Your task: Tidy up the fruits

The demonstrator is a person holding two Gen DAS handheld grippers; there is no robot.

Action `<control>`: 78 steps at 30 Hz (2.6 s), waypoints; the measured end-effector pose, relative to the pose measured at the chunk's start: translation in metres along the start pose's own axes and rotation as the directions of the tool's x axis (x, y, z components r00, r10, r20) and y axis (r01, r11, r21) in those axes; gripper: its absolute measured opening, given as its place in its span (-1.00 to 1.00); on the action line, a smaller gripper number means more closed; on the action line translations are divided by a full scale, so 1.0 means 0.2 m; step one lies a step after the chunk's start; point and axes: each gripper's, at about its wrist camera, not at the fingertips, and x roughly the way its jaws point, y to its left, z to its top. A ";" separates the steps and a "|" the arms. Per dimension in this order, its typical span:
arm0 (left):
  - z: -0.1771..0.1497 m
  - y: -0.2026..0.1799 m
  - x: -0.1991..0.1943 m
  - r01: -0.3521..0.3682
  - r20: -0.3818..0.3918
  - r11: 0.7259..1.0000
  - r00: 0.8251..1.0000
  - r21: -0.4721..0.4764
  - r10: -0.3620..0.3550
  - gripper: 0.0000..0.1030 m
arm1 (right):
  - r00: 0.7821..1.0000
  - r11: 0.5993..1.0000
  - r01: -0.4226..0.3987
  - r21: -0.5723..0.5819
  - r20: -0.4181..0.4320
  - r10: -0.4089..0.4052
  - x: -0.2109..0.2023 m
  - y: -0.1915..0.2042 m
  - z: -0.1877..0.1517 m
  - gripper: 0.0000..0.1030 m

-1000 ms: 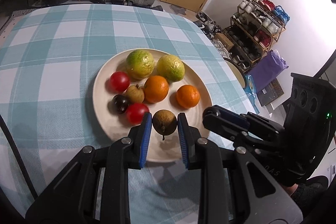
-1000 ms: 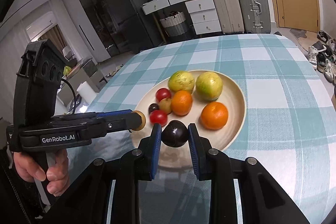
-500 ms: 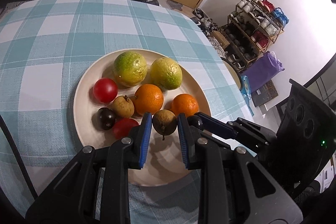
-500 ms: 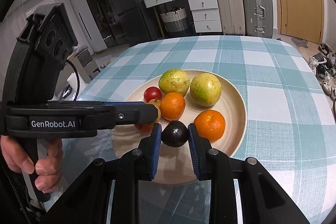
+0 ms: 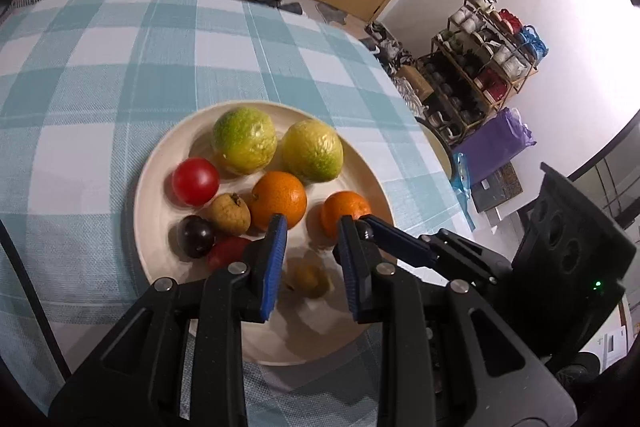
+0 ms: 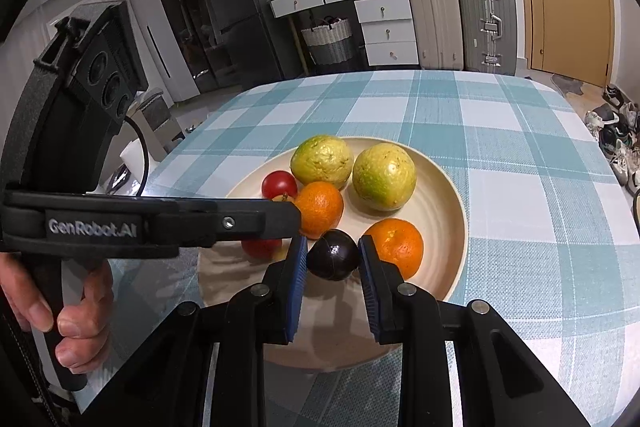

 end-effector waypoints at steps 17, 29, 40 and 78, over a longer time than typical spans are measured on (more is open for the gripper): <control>-0.10 -0.05 -0.33 -0.072 0.110 0.997 0.991 0.012 0.070 -0.53 | 0.990 0.999 0.026 0.047 0.136 -0.032 -0.28 0.01 0.02 0.40; -0.24 -0.12 -0.55 -0.175 0.192 0.984 0.968 0.039 0.164 -0.42 | 0.972 0.998 0.035 0.060 0.229 -0.048 -0.50 0.08 -0.01 0.56; -0.40 -0.27 -0.80 -0.288 0.391 0.953 0.891 0.094 0.230 0.50 | 0.939 0.997 0.028 0.069 0.341 -0.050 -0.69 0.13 -0.06 0.86; -0.83 -0.12 -0.94 -0.520 0.707 0.854 0.597 -0.019 0.379 0.99 | 0.797 0.978 0.201 -0.053 0.589 -0.132 -0.84 0.31 -0.35 1.00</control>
